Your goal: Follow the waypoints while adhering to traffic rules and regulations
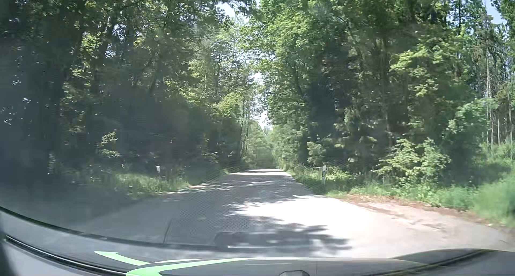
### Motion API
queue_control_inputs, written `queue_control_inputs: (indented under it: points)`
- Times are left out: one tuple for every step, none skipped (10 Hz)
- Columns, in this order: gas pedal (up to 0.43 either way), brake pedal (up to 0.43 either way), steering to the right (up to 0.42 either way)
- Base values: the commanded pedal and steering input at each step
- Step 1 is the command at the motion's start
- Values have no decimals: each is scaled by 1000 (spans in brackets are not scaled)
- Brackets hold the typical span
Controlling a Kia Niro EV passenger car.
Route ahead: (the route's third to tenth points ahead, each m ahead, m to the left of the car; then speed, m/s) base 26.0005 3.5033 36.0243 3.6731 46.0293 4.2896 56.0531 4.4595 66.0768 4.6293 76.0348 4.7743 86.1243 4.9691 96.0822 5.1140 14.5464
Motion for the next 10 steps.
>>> queue_control_inputs:
  points:
    - [177,0,-2]
    - [169,0,-1]
    - [169,0,-2]
    - [169,0,-1]
    - [169,0,-1]
    - [169,0,-1]
    - [169,0,-1]
    - [169,0,-2]
    - [169,0,-1]
    - [169,0,1]
